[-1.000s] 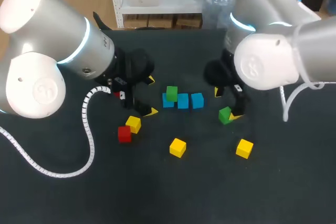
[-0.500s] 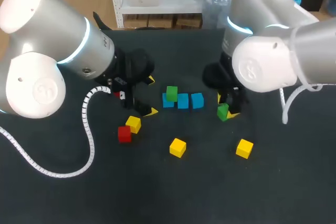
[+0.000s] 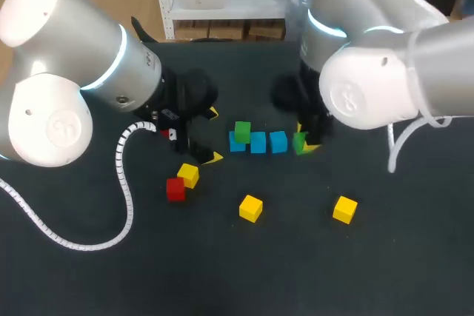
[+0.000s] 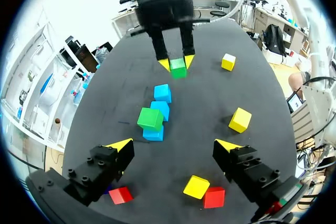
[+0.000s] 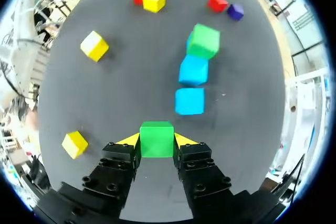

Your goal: Place the blue cubes, place green cubes on the blue cubes, place the yellow cubes on the green cubes, then place the red cubes on the yellow cubes, and place purple cube on the red cubes.

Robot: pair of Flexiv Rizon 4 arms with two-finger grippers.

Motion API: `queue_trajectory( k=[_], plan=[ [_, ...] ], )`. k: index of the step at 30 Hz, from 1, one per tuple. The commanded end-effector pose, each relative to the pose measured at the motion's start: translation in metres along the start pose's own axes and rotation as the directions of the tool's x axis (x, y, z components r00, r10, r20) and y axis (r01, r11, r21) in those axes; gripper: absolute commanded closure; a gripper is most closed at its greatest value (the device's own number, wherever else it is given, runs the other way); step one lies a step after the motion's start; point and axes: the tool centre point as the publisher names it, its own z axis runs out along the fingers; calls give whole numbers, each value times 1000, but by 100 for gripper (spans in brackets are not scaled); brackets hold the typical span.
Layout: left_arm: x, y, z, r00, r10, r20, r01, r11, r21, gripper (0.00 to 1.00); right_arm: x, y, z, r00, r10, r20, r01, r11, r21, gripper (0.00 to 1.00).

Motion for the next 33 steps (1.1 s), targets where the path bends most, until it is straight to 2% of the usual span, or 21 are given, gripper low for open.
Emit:
queue_trajectory(
  k=[1, 6, 14, 22, 33],
  plan=[
    [2, 0, 0, 1000, 3, 6, -3, 1000, 1, 0, -9, 5, -18, 1000, 20, 5, -20, 999, 41, 100],
    [2, 0, 0, 1000, 3, 6, -3, 1000, 1, 0, -31, -5, -20, 999, 48, 11, -49, 997, 53, 100],
    [2, 0, 0, 1000, 3, 6, -3, 1000, 1, 0, -50, -15, -7, 995, 95, -17, -95, 995, 16, 100],
    [2, 0, 0, 1000, 3, 6, -3, 1000, 1, 0, -55, -19, -4, 992, 123, -29, -122, 992, 20, 100],
    [2, 0, 0, 1000, 3, 6, -3, 1000, 1, 0, -49, -18, 5, 989, 145, -31, -145, 989, 7, 100]
  ],
)
